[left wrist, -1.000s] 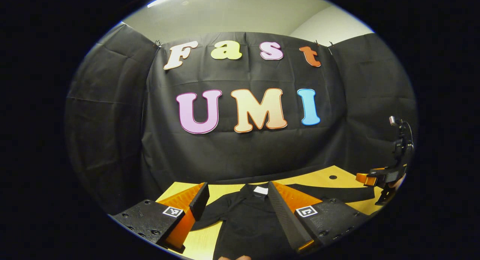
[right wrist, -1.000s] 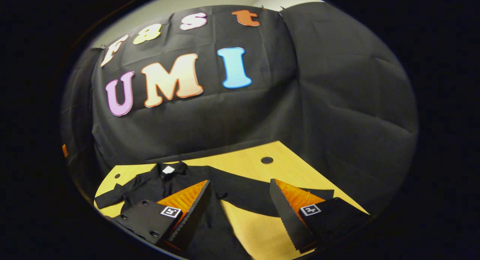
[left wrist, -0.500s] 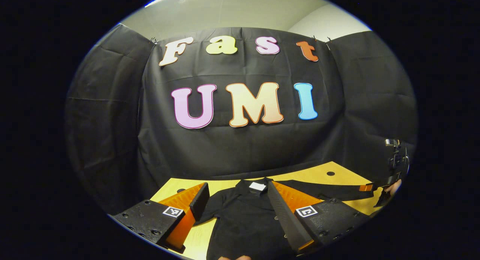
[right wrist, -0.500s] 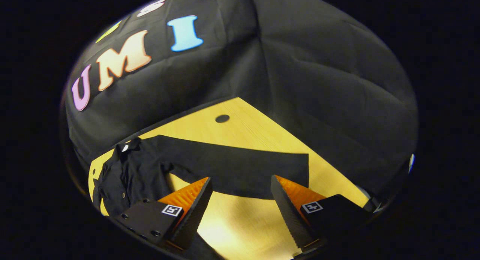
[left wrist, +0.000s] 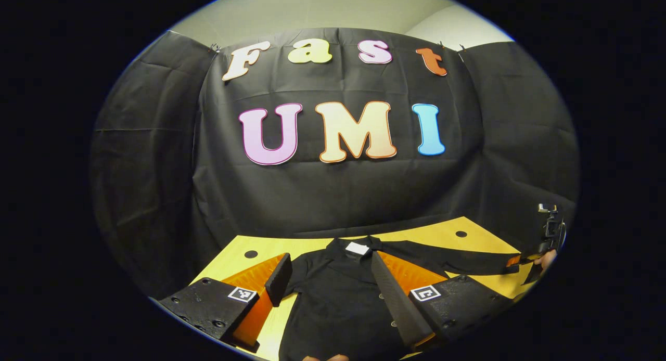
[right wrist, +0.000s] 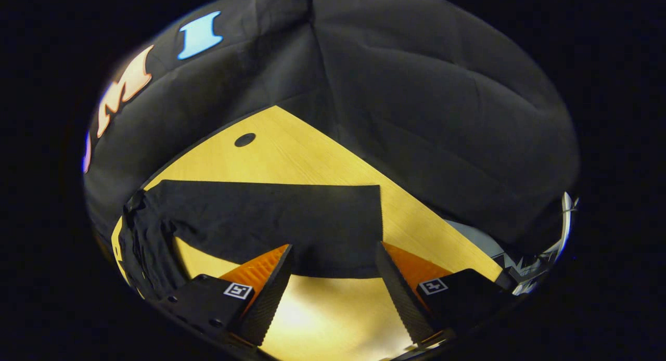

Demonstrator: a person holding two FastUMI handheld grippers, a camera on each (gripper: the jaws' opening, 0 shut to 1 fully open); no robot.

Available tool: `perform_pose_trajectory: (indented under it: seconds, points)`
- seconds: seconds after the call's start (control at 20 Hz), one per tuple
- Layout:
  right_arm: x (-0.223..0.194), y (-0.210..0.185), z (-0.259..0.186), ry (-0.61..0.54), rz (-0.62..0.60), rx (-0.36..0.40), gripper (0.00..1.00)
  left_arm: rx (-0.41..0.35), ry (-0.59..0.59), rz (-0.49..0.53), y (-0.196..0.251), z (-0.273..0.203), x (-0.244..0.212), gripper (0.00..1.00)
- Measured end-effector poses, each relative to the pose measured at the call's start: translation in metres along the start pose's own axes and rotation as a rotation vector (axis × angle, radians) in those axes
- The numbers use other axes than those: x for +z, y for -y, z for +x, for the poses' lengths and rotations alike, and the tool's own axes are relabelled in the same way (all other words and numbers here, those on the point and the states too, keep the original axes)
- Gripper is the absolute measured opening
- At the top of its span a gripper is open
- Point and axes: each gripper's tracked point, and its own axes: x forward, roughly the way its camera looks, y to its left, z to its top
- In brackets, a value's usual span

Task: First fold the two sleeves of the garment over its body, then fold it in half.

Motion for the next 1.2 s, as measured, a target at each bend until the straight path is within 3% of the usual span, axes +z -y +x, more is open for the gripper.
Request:
perform_pose_trajectory:
  seconds: [0.2,0.25,0.55,0.65,0.75,0.8,0.85,1.0,1.2]
  points:
    - [-0.003,0.014,0.008,-0.035,0.052,-0.025,0.96,0.0,-0.008,-0.003,0.001,0.0,-0.002,0.92]
    - [-0.005,0.017,0.011,-0.049,0.051,-0.03,0.99,0.0,-0.01,-0.005,0.002,0.0,-0.003,0.92]
    - [-0.004,0.019,0.011,-0.074,-0.002,-0.066,0.96,0.012,-0.026,-0.017,-0.003,0.001,-0.009,0.92]
    - [0.001,0.014,0.014,-0.076,0.016,-0.064,0.82,0.02,-0.029,-0.022,-0.007,0.001,-0.011,0.92]
    - [0.0,0.013,0.015,-0.087,0.074,-0.045,0.37,0.031,-0.03,-0.026,-0.012,0.0,-0.012,0.91]
    - [-0.001,0.011,0.02,-0.11,0.105,-0.022,0.29,0.037,-0.032,-0.028,-0.014,0.0,-0.012,0.91]
    - [0.001,0.012,0.016,-0.115,0.136,-0.011,0.09,0.043,-0.035,-0.03,-0.017,0.0,-0.014,0.91]
    - [0.002,0.009,0.017,-0.134,0.167,0.028,0.03,0.065,-0.044,-0.034,-0.027,-0.002,-0.017,0.91]
    - [0.012,0.002,0.006,-0.084,0.068,0.052,0.03,0.087,-0.045,-0.033,-0.041,-0.004,-0.018,0.92]
